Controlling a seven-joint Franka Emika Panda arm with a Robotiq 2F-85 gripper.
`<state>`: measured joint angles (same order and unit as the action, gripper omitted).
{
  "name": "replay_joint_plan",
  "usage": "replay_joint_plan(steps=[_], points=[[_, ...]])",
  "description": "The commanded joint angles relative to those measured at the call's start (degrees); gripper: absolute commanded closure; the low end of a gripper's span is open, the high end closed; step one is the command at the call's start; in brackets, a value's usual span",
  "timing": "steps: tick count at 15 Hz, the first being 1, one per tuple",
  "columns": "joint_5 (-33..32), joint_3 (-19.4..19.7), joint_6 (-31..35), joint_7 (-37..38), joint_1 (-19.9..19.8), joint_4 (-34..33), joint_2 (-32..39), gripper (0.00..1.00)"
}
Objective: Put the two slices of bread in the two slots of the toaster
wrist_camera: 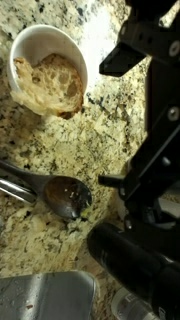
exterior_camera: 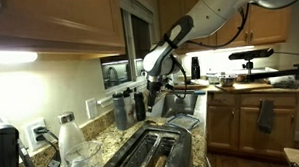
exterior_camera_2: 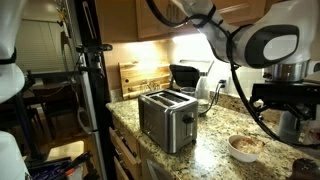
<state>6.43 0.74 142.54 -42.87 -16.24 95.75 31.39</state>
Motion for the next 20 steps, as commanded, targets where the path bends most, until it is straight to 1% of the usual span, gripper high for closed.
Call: replay_joint_plan(steps=[1, 12, 18, 20], points=[[-0.63, -0.75, -0.14, 0.42, -0.65, -0.68, 0.45, 0.00], [0.03, -2.66, -3.48, -0.55, -1.49, -4.28, 5.54, 0.00], [0.50, -3.36, -11.63, -1.74, -2.01, -8.05, 8.07, 0.00], [0.52, -3.26, -13.21, -2.02, -2.00, -8.94, 8.59, 0.00]])
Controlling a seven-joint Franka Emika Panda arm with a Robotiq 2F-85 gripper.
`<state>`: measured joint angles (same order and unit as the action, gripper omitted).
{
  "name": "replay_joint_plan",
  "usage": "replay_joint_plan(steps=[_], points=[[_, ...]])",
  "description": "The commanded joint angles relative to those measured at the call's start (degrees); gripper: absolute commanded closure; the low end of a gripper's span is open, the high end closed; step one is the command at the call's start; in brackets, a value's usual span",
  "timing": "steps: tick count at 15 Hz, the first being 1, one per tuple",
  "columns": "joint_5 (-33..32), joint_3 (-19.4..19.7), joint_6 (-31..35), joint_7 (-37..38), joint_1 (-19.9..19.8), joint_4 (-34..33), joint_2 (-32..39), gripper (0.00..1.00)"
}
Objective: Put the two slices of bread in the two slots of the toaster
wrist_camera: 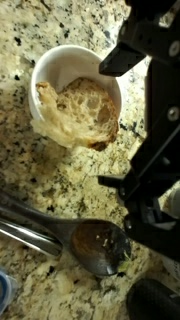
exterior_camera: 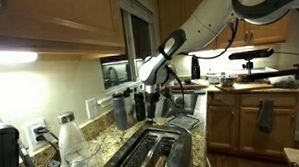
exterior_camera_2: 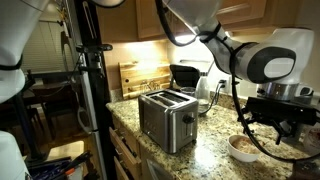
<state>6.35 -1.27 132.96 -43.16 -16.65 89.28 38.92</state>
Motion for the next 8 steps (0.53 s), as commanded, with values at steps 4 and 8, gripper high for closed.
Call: replay_joint_plan(steps=[4, 8], points=[[0.39, -0.97, -4.73, -2.39, -1.55, -4.12, 2.16, 0.00], [0.56, -1.17, -5.36, -3.05, -1.71, -5.17, 3.02, 0.00]])
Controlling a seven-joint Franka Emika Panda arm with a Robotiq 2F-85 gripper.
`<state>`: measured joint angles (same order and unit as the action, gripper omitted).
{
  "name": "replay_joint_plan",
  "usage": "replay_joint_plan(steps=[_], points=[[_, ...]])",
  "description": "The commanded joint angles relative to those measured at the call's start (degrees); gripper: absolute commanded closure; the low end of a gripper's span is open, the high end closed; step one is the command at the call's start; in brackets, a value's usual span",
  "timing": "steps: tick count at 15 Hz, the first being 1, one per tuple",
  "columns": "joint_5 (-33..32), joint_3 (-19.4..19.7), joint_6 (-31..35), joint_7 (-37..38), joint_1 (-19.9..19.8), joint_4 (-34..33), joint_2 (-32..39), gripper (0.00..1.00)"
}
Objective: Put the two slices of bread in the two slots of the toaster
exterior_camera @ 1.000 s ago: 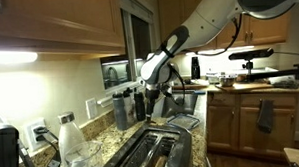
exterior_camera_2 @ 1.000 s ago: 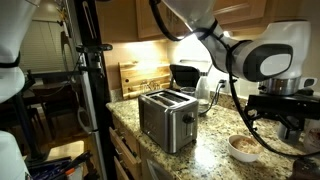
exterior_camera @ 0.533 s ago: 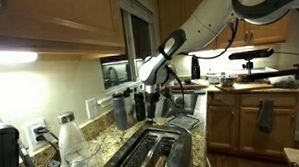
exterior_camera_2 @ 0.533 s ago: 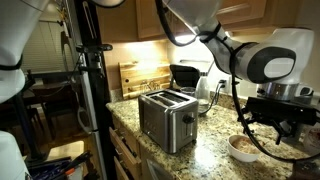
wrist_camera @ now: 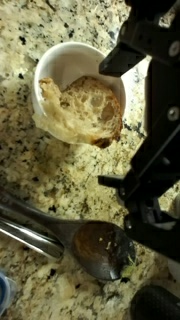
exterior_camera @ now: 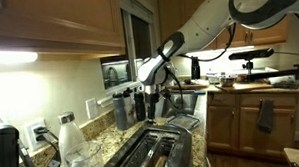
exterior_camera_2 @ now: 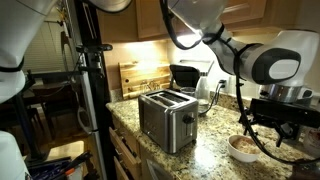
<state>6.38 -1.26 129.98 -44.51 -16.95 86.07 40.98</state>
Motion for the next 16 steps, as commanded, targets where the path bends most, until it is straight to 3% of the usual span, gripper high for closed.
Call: replay_joint_plan(steps=[1, 12, 15, 16], points=[[0.55, -1.20, -2.51, -1.85, -1.42, -2.19, 1.23, 0.00], [0.58, -1.55, -3.59, -2.61, -1.41, -4.10, 3.33, 0.00], [0.62, -1.66, -3.80, -2.87, -1.45, -4.72, 3.90, 0.12], [0.63, -1.69, -3.73, -2.88, -1.46, -4.79, 4.04, 0.09]])
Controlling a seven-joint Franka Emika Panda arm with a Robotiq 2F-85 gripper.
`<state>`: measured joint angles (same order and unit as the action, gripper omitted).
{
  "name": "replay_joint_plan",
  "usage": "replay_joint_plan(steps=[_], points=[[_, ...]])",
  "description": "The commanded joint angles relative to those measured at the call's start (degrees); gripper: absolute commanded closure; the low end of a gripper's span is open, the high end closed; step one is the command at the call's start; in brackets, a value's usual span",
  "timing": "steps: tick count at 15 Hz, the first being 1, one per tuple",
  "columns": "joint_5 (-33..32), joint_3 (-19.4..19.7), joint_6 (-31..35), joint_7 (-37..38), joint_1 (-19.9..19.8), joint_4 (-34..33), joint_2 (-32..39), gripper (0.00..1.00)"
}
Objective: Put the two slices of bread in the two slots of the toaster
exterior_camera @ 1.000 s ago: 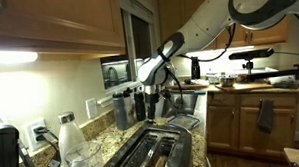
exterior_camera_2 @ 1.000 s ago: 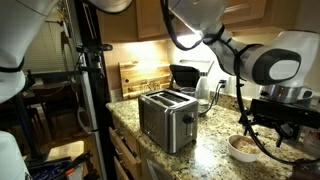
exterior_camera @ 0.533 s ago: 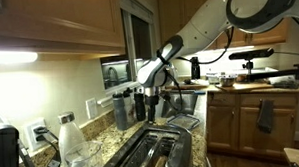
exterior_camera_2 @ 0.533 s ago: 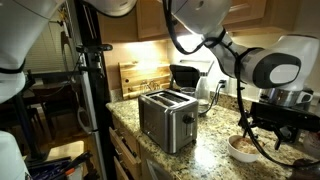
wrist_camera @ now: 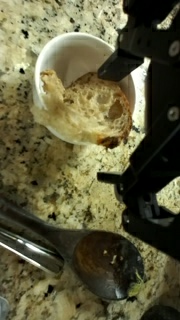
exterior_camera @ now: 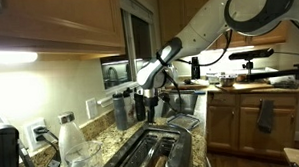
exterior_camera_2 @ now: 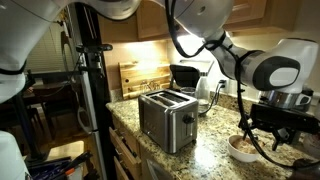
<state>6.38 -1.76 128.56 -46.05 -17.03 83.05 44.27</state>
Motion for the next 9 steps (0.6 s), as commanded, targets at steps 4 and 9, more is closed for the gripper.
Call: replay_joint_plan(steps=[4, 9], points=[[0.65, -1.21, -2.49, -1.33, -1.40, -1.95, 0.94, 0.37], [0.64, -1.12, -3.21, -1.28, -1.38, -2.31, 1.01, 0.71]])
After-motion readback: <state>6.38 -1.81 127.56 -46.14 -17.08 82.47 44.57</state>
